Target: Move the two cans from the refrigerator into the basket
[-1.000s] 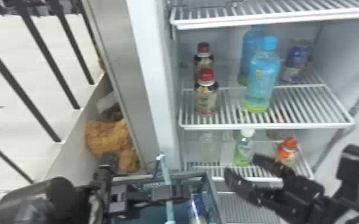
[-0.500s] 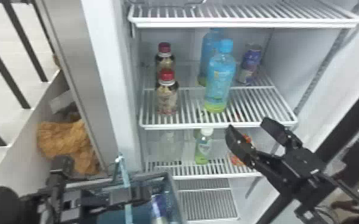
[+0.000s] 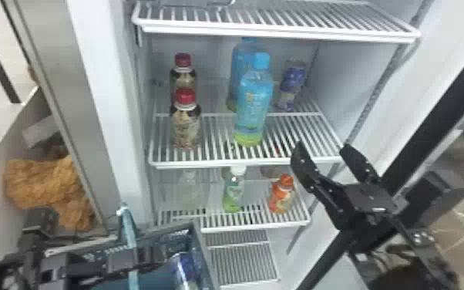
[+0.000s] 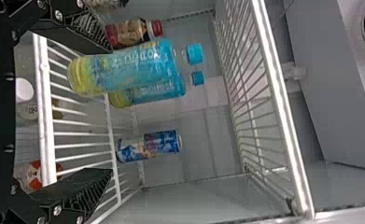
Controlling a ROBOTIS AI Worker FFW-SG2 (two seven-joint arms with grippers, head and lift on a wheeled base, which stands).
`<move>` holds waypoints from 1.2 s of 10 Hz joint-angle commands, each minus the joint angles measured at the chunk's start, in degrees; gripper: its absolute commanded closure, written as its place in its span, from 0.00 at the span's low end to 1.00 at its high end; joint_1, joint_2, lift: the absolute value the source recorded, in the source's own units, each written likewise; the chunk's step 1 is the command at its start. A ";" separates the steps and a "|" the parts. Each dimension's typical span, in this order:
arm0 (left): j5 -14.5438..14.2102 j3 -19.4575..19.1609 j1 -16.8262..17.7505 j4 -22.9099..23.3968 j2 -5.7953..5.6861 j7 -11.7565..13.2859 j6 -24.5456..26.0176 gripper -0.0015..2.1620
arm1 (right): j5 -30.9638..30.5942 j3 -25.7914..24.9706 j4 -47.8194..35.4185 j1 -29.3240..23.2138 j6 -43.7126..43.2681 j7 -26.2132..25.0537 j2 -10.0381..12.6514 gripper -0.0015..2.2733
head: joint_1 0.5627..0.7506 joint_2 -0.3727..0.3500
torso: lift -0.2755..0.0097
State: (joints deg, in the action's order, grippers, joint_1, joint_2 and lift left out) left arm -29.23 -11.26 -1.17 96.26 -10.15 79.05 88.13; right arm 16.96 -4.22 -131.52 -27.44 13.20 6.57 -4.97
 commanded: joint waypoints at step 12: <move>-0.82 1.09 0.61 -0.71 -0.49 -0.39 0.18 0.55 | -9.19 2.05 31.46 30.82 -3.22 -1.56 0.14 0.07 | 0.70 0.26 | 0.88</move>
State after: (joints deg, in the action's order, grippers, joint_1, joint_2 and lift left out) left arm -30.01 -10.34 -0.69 95.57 -10.56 78.65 88.18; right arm 8.24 -2.49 -101.59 2.07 10.00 4.98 -4.79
